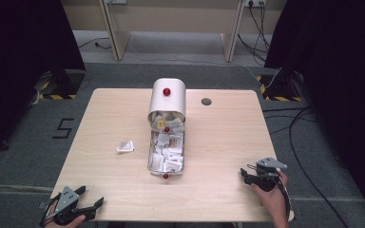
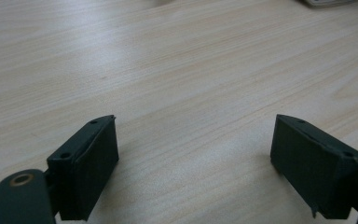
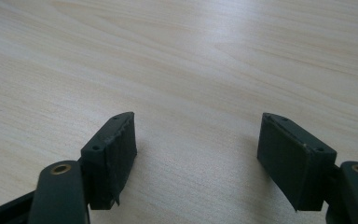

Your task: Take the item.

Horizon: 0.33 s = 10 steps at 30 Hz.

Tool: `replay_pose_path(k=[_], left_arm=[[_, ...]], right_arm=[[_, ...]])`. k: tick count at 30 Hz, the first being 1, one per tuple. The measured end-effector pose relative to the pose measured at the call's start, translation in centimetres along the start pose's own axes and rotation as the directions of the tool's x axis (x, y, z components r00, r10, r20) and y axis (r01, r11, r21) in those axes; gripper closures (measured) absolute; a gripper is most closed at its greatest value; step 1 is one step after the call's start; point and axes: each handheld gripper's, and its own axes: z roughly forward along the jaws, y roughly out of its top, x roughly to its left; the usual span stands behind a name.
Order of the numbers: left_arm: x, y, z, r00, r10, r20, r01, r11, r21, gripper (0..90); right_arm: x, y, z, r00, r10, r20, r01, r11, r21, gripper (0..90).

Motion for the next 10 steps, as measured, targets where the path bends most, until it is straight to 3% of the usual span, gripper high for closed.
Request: replay_pose_path(k=[10], left_arm=[[-0.04, 0.04, 0.02, 1.0000, -0.003, -0.003, 0.003, 1.0000, 0.003, 14.1]], right_arm=[[-0.02, 0.00, 0.01, 1.0000, 0.000, -0.001, 0.000, 1.000, 0.000, 28.8]])
